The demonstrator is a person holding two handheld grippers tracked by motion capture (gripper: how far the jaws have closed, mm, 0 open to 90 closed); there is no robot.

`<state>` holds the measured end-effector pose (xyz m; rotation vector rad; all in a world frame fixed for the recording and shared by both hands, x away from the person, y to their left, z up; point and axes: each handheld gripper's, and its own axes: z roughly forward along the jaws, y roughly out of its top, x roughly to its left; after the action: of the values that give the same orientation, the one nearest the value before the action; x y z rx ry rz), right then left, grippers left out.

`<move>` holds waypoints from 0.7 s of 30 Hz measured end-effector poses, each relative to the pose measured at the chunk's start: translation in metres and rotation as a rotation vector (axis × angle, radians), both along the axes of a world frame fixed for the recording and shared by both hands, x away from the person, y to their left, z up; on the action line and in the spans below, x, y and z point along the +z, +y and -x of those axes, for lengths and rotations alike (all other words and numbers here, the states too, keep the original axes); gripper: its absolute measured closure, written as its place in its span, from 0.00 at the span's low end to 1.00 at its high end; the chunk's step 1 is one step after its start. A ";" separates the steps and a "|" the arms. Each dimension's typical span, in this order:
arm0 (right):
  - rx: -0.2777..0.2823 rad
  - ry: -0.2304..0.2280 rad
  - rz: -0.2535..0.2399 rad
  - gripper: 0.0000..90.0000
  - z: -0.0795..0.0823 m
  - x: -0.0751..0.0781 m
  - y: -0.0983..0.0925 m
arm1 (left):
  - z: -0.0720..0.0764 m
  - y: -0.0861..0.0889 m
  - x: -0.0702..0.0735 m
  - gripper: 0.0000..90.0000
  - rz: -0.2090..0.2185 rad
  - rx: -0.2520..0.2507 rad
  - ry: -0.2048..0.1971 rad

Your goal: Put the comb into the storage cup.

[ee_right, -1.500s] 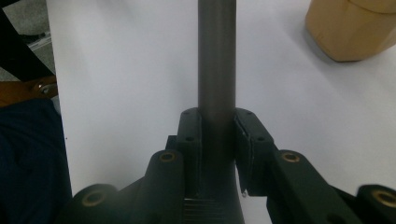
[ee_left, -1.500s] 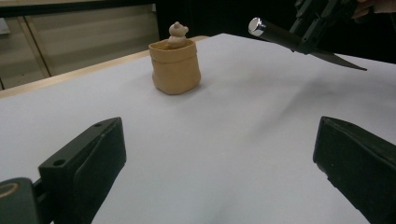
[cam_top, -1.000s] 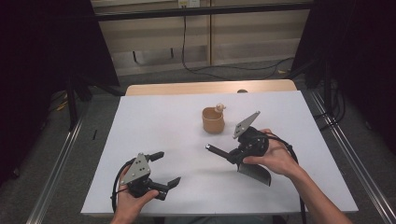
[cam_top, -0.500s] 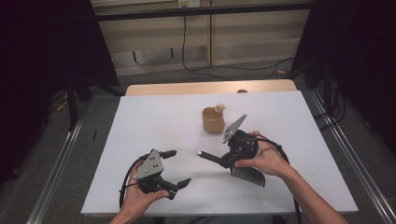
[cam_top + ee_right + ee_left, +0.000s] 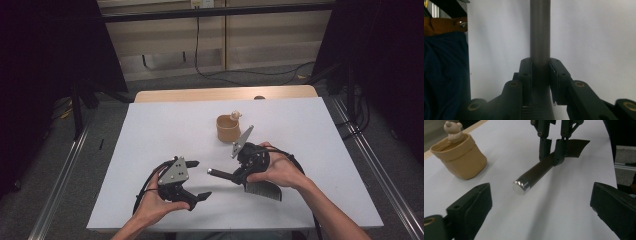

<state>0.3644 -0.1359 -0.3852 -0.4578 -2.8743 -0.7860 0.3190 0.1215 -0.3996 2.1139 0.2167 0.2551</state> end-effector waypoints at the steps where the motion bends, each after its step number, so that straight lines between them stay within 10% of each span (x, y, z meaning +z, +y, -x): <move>1: 0.009 -0.002 0.006 0.81 0.001 0.000 0.001 | 0.001 -0.002 0.001 0.04 -0.012 -0.015 -0.008; 21: 0.068 0.050 0.094 0.81 -0.004 -0.003 0.015 | -0.011 -0.027 -0.009 0.09 -0.278 -0.092 -0.024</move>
<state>0.3685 -0.1212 -0.3880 -0.3820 -2.8722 -0.6223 0.3299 0.0945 -0.4088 2.3872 0.0716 0.2684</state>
